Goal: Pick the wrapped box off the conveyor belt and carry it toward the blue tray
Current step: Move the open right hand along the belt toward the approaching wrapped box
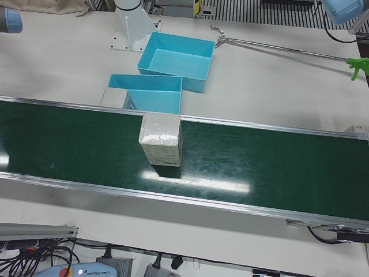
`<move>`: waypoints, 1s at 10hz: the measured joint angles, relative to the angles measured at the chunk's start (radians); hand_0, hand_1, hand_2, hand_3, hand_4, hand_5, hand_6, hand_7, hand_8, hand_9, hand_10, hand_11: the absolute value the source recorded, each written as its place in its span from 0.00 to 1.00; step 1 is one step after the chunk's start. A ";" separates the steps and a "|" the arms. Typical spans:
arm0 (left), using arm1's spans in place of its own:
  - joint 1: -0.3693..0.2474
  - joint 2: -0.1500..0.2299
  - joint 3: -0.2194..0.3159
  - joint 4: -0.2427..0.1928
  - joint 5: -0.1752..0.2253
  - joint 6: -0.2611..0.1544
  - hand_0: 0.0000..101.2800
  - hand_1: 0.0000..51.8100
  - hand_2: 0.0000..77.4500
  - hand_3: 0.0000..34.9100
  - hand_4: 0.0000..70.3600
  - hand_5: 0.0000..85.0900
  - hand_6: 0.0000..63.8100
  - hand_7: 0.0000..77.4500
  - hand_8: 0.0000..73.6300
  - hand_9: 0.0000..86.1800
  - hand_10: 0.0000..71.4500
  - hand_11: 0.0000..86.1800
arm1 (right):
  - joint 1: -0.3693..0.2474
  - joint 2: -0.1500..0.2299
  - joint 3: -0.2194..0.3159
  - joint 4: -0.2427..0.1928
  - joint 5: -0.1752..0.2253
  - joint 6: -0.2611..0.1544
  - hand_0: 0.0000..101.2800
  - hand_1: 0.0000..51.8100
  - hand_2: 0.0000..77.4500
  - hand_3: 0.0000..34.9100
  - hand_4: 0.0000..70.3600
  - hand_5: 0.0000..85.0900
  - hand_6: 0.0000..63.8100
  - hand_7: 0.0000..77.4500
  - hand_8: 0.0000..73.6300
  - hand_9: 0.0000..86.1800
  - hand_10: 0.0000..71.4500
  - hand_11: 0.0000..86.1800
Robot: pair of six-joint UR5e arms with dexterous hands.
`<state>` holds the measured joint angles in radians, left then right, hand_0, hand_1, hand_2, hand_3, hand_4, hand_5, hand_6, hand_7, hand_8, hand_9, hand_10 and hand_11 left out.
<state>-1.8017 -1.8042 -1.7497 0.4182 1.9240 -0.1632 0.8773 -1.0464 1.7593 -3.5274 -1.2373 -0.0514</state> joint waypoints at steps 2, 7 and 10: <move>0.000 0.000 0.000 0.000 0.000 0.000 0.00 0.00 0.01 0.00 0.00 0.01 0.01 0.01 0.01 0.01 0.01 0.01 | 0.000 0.011 -0.018 0.003 0.002 -0.001 0.48 0.23 0.04 0.00 0.18 0.17 0.14 0.29 0.07 0.07 0.00 0.01; 0.000 0.000 0.000 0.000 0.000 0.000 0.00 0.00 0.01 0.00 0.00 0.01 0.01 0.01 0.01 0.01 0.00 0.01 | -0.019 0.088 -0.062 0.006 0.003 -0.041 0.47 0.24 0.09 0.00 0.22 0.19 0.15 0.33 0.05 0.07 0.00 0.01; 0.000 0.000 0.000 0.000 0.000 0.000 0.00 0.00 0.01 0.00 0.00 0.01 0.01 0.01 0.01 0.01 0.01 0.01 | -0.046 0.102 -0.064 0.005 0.016 -0.071 0.47 0.26 0.11 0.00 0.19 0.19 0.15 0.31 0.05 0.07 0.00 0.01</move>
<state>-1.8017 -1.8043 -1.7496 0.4182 1.9240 -0.1632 0.8312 -0.9446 1.6954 -3.5220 -1.2216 -0.1219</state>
